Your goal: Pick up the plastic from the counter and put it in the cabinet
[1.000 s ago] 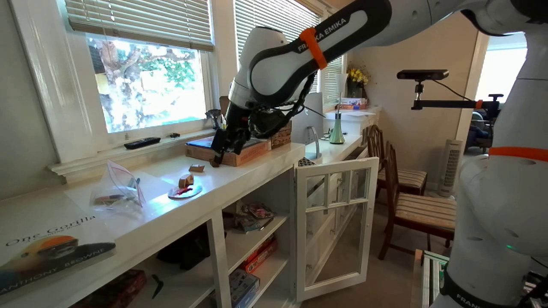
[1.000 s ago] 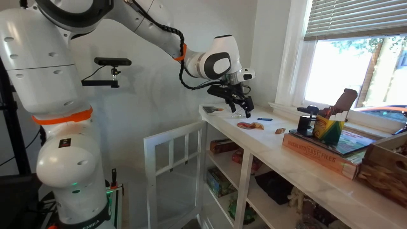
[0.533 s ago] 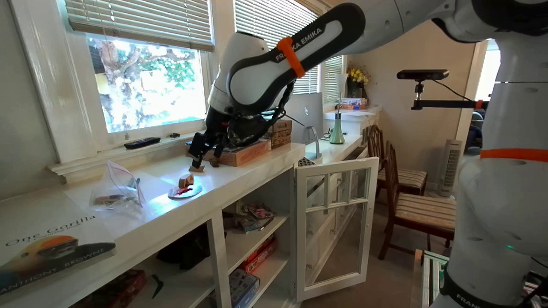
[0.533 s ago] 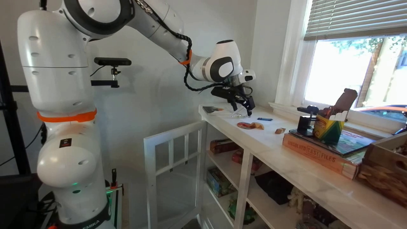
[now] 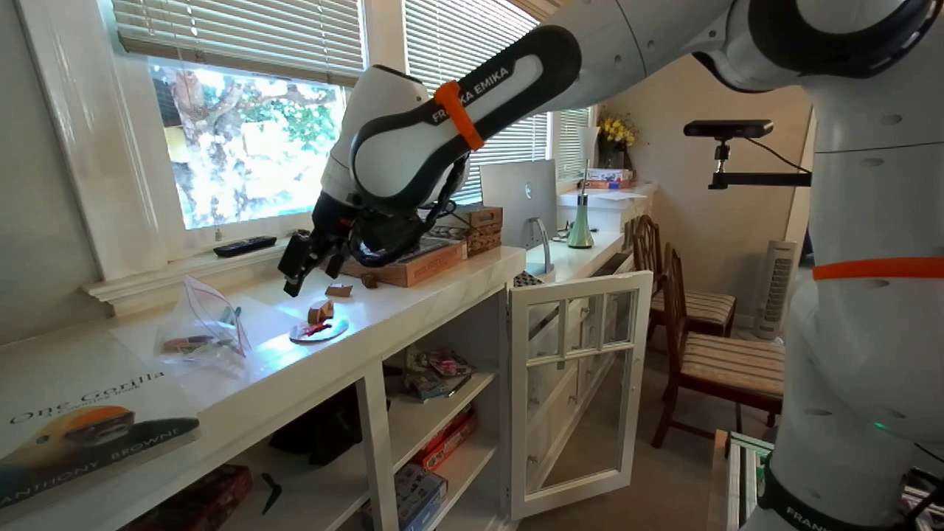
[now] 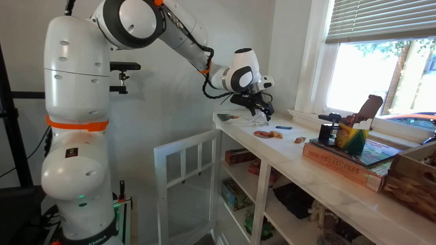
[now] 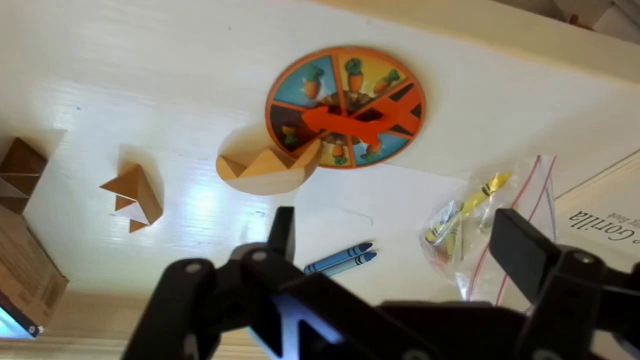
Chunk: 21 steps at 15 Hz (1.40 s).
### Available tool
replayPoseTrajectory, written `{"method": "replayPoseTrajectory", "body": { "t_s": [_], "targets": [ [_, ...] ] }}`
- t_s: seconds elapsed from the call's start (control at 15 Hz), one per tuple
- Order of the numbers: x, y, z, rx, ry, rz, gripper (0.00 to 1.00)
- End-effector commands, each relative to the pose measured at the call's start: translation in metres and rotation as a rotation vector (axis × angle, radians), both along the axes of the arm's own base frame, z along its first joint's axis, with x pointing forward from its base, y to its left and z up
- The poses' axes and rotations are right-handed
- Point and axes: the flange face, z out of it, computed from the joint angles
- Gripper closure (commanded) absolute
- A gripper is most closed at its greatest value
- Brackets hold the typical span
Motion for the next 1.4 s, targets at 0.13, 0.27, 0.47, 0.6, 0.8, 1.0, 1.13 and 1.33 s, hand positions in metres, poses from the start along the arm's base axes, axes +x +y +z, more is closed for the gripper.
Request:
{"method": "replayPoseTrajectory", "body": {
  "t_s": [0.13,0.27,0.47,0.6,0.8,1.0,1.13,1.33],
  "targets": [
    [0.027,0.030,-0.006,0.027,-0.050,0.046,0.00],
    [0.033,0.040,-0.009,0.034,-0.068,0.063,0.00],
    [0.040,0.049,-0.012,0.057,-0.084,0.061,0.00],
    [0.045,0.054,-0.015,0.065,-0.085,0.060,0.00],
    [0.051,0.061,-0.020,0.071,-0.084,0.064,0.00],
    [0.055,0.066,-0.026,0.071,-0.077,0.071,0.00],
    [0.057,0.070,-0.030,0.073,-0.070,0.076,0.00],
    [0.059,0.074,-0.035,0.070,-0.065,0.080,0.32]
  ]
}}
